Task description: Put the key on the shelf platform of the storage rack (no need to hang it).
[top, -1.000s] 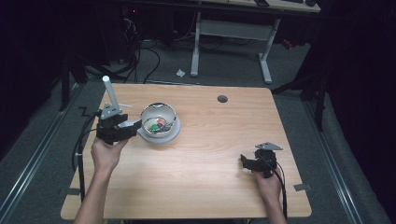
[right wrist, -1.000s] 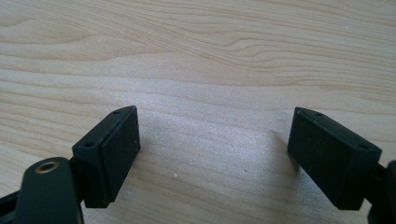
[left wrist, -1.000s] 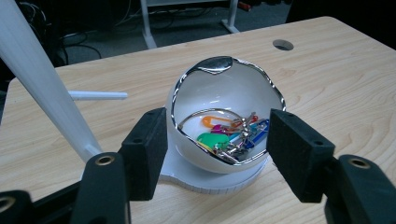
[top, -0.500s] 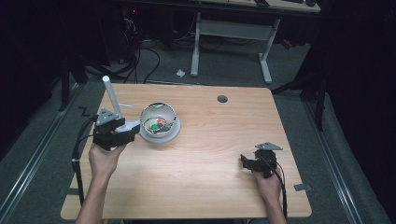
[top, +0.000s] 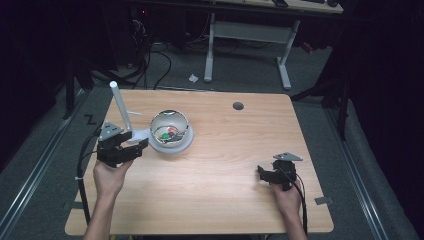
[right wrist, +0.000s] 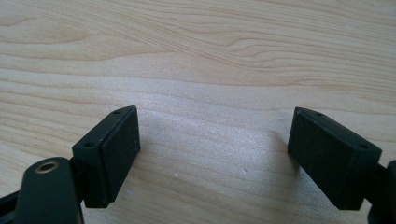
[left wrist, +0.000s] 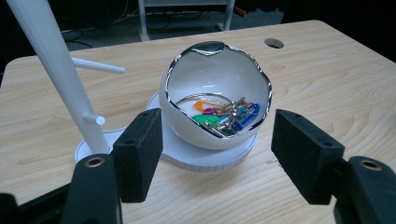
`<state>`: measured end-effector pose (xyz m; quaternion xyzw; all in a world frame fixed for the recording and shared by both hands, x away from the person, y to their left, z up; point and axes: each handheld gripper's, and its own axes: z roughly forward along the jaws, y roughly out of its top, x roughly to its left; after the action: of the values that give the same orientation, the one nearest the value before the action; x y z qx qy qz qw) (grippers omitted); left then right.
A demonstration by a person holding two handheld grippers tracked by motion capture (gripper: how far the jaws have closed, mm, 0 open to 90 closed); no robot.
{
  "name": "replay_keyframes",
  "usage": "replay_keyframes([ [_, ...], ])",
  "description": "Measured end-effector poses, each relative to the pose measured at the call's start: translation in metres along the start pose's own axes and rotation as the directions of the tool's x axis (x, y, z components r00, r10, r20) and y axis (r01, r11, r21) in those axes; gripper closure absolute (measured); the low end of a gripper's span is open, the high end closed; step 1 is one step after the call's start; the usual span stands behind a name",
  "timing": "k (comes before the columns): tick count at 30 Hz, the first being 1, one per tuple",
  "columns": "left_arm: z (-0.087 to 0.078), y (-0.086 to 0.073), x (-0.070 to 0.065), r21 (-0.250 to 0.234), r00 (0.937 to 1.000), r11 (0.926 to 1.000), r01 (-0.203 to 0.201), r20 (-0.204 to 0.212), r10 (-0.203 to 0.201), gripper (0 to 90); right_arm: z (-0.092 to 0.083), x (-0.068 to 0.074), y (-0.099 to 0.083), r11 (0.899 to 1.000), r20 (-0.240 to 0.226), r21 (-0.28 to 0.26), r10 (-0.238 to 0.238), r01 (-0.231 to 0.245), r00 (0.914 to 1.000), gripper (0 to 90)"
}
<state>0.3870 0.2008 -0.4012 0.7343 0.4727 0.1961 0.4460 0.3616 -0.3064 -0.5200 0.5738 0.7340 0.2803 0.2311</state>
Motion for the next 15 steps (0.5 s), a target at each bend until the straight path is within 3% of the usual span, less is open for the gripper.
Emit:
replay_keyframes([
  [15,0.005,-0.015,-0.004,0.025,0.9995,0.9995,0.022,0.023,-0.022,34.4,0.0,0.0,0.0,1.0,-0.001,0.0,0.001,-0.001,1.0,17.0],
])
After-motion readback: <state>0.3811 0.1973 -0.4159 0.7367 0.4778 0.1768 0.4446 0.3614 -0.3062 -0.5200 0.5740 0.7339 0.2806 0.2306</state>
